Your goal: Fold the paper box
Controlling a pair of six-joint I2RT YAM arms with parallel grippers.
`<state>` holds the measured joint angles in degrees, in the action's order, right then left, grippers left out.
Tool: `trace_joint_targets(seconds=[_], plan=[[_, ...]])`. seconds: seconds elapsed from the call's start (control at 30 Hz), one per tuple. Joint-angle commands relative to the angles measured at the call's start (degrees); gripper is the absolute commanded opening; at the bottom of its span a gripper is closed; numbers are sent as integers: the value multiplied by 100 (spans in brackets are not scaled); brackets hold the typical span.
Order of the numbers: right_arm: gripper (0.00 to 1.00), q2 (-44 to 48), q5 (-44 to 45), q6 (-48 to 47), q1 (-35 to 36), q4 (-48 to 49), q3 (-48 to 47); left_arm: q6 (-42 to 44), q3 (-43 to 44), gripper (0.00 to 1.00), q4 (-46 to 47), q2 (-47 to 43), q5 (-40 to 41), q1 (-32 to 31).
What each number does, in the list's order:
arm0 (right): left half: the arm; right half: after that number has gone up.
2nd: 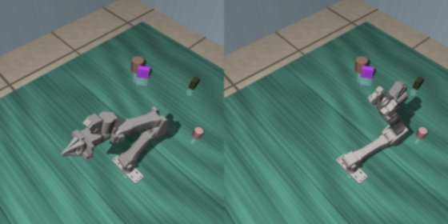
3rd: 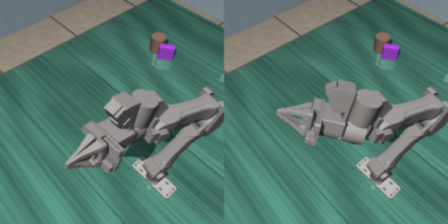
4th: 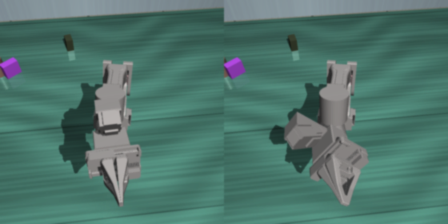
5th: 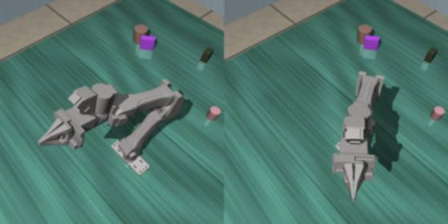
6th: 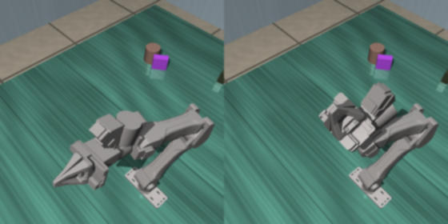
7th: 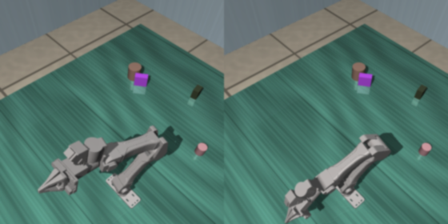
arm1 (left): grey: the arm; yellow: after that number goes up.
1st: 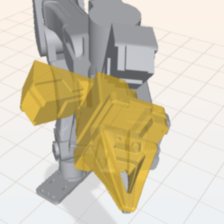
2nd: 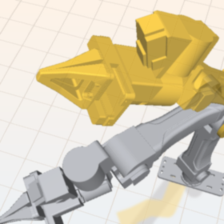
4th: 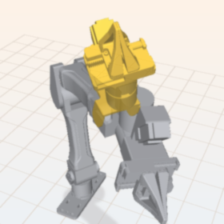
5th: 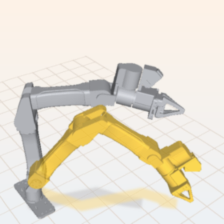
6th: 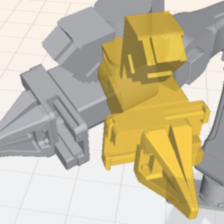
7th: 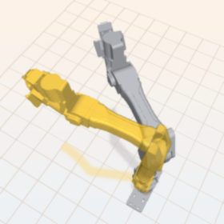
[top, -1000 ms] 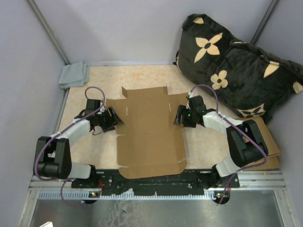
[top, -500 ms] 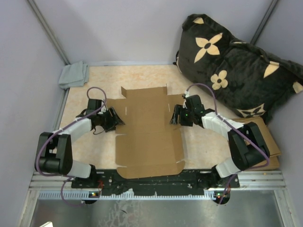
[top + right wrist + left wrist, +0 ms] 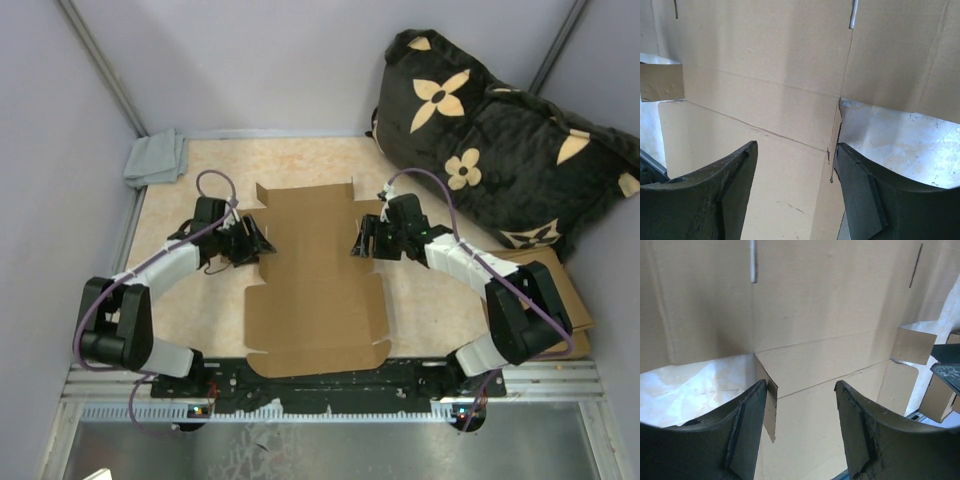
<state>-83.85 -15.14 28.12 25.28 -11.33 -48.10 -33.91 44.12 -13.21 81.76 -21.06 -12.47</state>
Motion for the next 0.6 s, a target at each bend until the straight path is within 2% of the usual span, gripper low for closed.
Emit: trace_joint_targets(seconds=[0.0, 0.2, 0.57], plan=[[65, 1, -191, -36, 47, 218, -265, -118, 286, 63, 207, 265, -73, -227], [65, -252, -293, -45, 160, 292, -339, -309, 348, 63, 582, 866, -289, -495], [66, -1018, -244, 87, 674, 519, -618, -346, 483, 63, 729, 1389, -192, -762]])
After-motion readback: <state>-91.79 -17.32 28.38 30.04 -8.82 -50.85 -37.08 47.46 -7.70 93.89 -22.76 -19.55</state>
